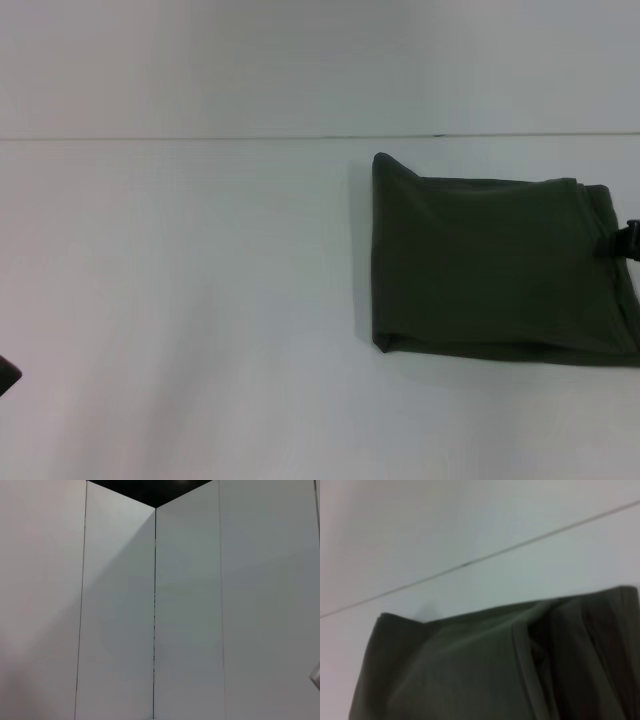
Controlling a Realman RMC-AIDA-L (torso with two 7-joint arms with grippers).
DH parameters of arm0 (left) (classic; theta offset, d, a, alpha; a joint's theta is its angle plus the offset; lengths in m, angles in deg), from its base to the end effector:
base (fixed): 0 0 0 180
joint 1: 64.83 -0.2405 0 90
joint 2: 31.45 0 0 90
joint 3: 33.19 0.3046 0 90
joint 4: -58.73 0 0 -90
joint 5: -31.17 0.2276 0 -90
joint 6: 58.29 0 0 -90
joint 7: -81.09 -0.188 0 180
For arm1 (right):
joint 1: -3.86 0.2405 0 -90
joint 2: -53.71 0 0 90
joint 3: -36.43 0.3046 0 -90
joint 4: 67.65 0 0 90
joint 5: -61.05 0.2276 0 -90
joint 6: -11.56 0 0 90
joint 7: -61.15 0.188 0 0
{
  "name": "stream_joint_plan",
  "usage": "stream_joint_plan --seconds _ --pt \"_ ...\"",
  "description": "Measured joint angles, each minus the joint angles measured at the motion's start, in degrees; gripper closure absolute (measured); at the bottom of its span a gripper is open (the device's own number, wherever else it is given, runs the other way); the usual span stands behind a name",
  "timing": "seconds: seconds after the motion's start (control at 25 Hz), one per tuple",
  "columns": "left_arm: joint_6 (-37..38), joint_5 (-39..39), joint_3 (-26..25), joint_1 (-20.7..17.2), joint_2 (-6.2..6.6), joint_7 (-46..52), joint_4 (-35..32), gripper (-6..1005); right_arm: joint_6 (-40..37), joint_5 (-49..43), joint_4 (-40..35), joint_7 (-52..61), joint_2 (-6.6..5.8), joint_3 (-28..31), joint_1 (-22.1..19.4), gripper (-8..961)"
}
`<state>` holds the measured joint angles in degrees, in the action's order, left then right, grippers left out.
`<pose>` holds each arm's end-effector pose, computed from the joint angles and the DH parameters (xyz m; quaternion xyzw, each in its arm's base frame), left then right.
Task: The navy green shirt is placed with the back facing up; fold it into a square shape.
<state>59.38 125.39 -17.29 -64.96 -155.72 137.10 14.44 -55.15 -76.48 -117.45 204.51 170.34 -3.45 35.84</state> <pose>-0.3649 0.1833 0.0409 -0.8055 -0.1335 -0.4209 0.3953 0.3696 0.4484 0.0080 -0.7166 0.6196 0.1236 0.2956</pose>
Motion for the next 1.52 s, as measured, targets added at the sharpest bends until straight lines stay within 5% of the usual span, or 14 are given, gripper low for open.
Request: stream_joint_plan --seconds 0.44,0.64,0.84,1.0,1.24,1.4,1.52 --pt "-0.08 0.0 0.0 0.45 0.11 4.13 0.0 239 -0.05 4.23 1.04 -4.71 -0.23 3.01 -1.2 839" --pt "-0.14 0.0 -0.29 1.53 0.18 10.86 0.05 243 -2.64 14.05 1.46 -15.16 0.05 7.67 -3.97 580" --pt "-0.36 0.09 -0.43 3.89 0.88 24.26 0.24 246 -7.43 24.12 4.8 -28.24 -0.28 9.73 -6.2 478" --pt "-1.08 1.66 0.89 7.13 2.24 40.54 0.31 249 -12.06 28.66 7.28 -37.0 -0.38 12.98 -7.28 396" --pt "-6.91 15.3 6.08 15.95 4.12 62.95 3.71 253 -17.93 30.85 10.78 -48.36 -0.42 17.25 -7.89 213" --pt "-11.69 22.22 9.37 21.02 4.85 67.71 8.32 256 -18.47 31.4 11.12 -50.96 0.29 17.8 -7.81 84" --pt "-16.91 24.17 11.64 23.68 3.96 68.17 10.3 258 -18.49 31.66 11.18 -51.54 0.62 17.85 -7.34 13"
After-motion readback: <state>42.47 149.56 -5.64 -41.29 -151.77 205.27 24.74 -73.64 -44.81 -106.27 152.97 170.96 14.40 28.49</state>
